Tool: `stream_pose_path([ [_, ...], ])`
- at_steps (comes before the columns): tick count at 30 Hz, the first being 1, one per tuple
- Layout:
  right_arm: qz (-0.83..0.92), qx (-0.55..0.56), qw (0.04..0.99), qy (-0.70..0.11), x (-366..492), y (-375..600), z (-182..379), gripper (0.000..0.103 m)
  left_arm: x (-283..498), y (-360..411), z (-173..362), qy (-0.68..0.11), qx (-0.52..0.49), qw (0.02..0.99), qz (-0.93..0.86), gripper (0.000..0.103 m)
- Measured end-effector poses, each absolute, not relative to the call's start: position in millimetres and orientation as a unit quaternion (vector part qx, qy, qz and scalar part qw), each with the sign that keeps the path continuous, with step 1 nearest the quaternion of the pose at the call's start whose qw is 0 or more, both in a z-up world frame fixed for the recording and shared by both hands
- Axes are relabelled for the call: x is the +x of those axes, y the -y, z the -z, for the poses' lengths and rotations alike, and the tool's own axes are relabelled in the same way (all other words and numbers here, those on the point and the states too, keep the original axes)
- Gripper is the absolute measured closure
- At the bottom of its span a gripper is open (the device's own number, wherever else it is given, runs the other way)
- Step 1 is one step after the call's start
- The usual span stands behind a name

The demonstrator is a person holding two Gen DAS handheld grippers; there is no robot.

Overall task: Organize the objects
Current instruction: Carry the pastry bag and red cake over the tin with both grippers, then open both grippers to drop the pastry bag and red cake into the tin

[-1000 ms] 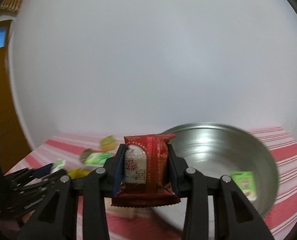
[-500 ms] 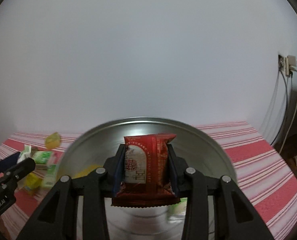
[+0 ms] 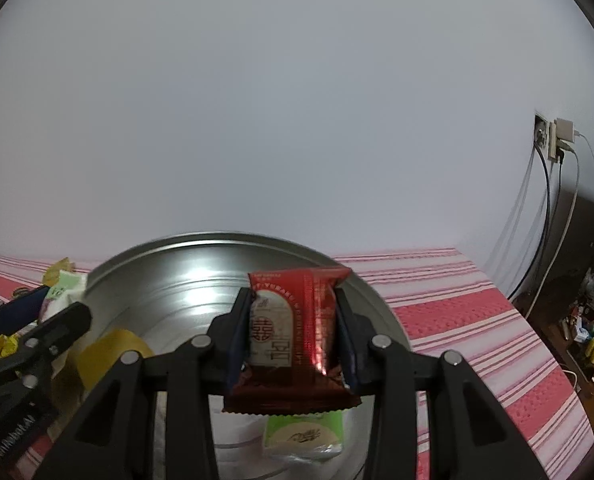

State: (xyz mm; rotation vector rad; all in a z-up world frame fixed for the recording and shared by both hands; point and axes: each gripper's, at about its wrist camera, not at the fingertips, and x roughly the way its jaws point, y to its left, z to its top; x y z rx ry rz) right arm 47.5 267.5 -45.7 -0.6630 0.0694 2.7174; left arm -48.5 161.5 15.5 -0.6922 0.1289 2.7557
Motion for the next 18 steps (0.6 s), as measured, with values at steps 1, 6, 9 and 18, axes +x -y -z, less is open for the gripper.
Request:
stream_pose_path([
  [1, -0.956, -0.235, 0.173, -0.025, 47, -271, 46, 0.064, -48, -164, -15, -0.047, -0.241, 0.149, -0.958, 0.058],
  [6, -0.954, -0.242, 0.177, -0.027, 46, -277, 49, 0.064, -60, -173, -4, -0.047, -0.247, 0.158, -0.955, 0.058],
  [9, -0.954, -0.241, 0.178, -0.024, 46, -276, 48, 0.064, -66, -178, 3, -0.054, -0.253, 0.16, -0.953, 0.058],
  [18, -0.952, -0.244, 0.181, -0.024, 48, -277, 48, 0.064, -69, -189, 14, -0.074, -0.26, 0.168, -0.948, 0.058],
])
